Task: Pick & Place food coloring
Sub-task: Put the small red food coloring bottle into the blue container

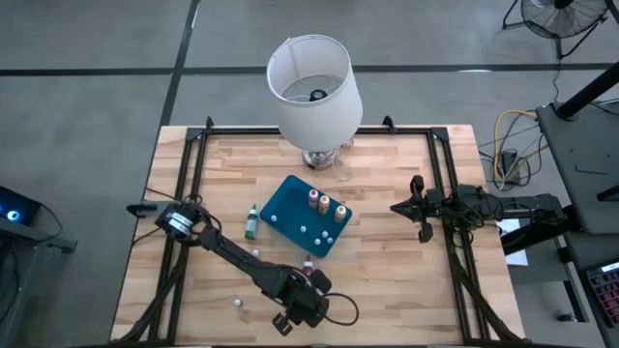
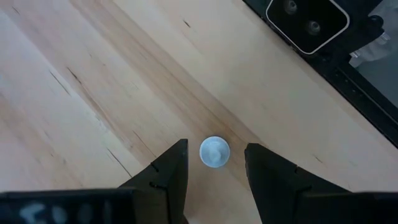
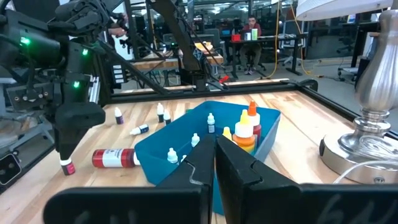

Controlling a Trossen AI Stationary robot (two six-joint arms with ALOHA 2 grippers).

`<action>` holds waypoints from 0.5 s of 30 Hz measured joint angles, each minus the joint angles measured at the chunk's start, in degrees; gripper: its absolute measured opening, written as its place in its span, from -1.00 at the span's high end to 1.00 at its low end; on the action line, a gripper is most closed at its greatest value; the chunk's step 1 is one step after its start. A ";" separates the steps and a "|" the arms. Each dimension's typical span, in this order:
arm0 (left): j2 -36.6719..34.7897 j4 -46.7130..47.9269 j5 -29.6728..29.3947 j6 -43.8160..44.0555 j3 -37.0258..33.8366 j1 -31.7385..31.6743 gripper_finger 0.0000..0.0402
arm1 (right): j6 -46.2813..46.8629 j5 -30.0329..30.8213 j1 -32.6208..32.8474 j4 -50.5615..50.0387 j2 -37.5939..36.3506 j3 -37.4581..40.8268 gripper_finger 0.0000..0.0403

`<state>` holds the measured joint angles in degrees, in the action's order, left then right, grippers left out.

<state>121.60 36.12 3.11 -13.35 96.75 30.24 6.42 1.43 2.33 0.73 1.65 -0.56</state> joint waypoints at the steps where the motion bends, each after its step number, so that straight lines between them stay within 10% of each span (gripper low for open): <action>1: 0.00 -0.02 0.00 0.01 0.00 0.00 0.35 | 0.00 0.01 0.01 0.00 0.00 0.00 0.96; 15: 1.49 -1.72 -0.05 0.58 0.09 -0.28 0.35 | 0.00 0.00 0.02 -0.02 0.00 0.00 0.96</action>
<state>123.09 34.40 3.06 -12.76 96.84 29.95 6.42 1.43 2.35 0.71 1.65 -0.56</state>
